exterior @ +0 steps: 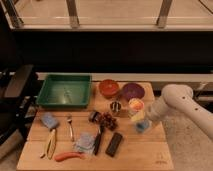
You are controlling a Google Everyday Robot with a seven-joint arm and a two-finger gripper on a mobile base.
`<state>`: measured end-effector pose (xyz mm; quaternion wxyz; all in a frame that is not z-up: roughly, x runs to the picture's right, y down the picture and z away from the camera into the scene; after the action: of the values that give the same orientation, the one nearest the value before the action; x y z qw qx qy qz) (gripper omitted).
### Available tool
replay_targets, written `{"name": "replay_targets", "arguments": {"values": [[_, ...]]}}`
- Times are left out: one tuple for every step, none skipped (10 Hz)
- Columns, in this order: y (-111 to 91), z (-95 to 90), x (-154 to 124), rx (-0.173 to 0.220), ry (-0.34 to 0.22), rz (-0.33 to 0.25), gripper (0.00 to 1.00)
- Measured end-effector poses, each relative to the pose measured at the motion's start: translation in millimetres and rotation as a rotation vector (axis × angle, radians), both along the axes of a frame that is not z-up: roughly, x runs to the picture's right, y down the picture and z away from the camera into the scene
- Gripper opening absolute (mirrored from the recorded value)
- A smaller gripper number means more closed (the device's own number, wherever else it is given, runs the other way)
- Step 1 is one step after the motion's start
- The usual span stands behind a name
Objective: Wipe purple bowl with brush
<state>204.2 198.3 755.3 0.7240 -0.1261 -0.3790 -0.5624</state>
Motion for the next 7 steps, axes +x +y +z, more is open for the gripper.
{"name": "replay_targets", "arguments": {"values": [[11, 5.1, -6, -0.010, -0.025, 0.005, 0.78], [17, 8.1, -11, -0.009, -0.045, 0.004, 0.78], [19, 7.6, -18, 0.004, -0.058, -0.003, 0.78], [16, 3.0, -23, 0.022, -0.065, -0.011, 0.78], [12, -2.9, -25, 0.036, -0.067, -0.018, 0.78], [5, -14.4, -30, 0.056, -0.071, -0.028, 0.78], [-4, -28.2, -34, 0.073, -0.077, -0.036, 0.78]]}}
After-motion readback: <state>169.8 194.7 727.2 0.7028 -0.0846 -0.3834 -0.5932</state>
